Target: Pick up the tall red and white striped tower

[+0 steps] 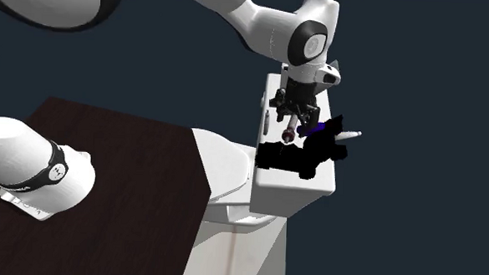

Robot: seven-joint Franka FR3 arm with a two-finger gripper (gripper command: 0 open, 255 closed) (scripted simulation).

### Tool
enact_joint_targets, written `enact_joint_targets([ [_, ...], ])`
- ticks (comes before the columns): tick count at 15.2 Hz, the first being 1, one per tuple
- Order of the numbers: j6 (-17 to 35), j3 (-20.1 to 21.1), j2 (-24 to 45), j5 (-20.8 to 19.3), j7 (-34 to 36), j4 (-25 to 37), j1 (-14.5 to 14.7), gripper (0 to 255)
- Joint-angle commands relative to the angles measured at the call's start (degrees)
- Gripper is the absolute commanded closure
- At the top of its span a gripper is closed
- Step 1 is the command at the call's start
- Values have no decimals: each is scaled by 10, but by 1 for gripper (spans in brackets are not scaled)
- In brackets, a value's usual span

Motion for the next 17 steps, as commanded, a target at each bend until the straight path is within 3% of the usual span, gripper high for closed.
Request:
enact_joint_targets([
  [1, 2, -2, 24, -4, 0, 14, 6, 0],
  [8, 21, -10, 58, -14, 9, 27, 12, 0],
  [9, 23, -10, 56, -15, 9, 24, 11, 255],
  [17, 19, -9, 58, -14, 10, 28, 13, 255],
])
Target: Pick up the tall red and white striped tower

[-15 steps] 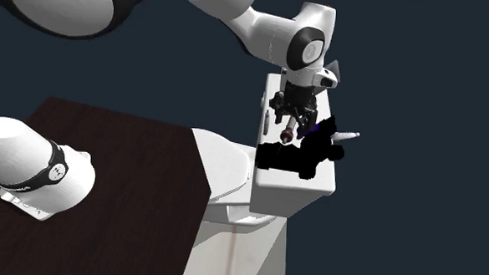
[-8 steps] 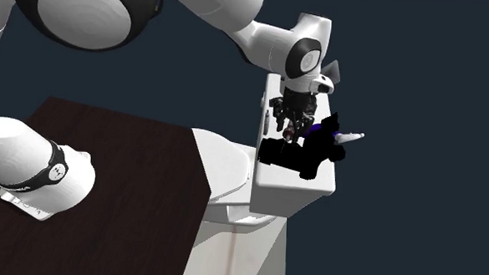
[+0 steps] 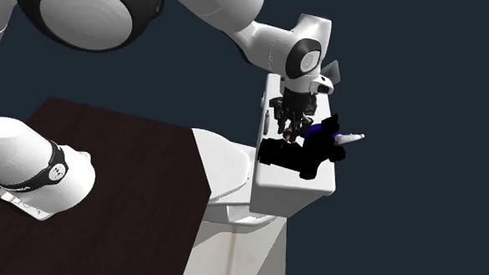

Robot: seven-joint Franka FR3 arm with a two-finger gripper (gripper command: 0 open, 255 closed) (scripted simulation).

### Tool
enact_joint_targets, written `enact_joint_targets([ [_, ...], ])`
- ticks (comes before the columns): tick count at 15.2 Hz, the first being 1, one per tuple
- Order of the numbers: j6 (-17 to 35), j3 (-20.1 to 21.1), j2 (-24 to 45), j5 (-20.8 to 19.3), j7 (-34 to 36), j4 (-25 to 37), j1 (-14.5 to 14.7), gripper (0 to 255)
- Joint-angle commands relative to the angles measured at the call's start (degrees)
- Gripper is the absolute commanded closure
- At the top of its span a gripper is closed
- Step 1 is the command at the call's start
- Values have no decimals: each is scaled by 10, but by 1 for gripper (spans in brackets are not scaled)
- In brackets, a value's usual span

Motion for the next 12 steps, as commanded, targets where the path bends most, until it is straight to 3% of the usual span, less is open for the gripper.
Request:
enact_joint_targets([
  [1, 2, -2, 2, -1, -1, -2, -2, 255],
  [12, -38, 15, -63, 19, -20, -25, -13, 255],
])
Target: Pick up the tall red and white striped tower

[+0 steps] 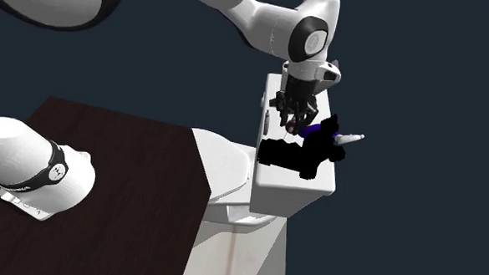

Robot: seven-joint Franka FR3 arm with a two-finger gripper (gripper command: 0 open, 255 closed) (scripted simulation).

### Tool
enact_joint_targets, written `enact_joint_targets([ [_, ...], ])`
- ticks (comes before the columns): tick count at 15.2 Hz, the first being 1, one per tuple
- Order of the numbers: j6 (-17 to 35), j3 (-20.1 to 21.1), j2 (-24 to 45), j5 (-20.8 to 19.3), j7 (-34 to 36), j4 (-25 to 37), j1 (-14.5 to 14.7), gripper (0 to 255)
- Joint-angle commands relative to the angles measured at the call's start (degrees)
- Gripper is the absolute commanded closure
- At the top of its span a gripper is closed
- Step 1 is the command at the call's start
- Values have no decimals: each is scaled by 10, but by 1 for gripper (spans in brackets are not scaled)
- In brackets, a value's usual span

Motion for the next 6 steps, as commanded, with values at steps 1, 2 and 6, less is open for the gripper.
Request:
enact_joint_targets([
  [1, -8, 3, -12, 4, -3, -4, -2, 255],
  [2, -12, 5, -18, 6, -5, -5, -3, 255],
  [6, -21, 8, -30, 10, -10, -7, -4, 255],
])
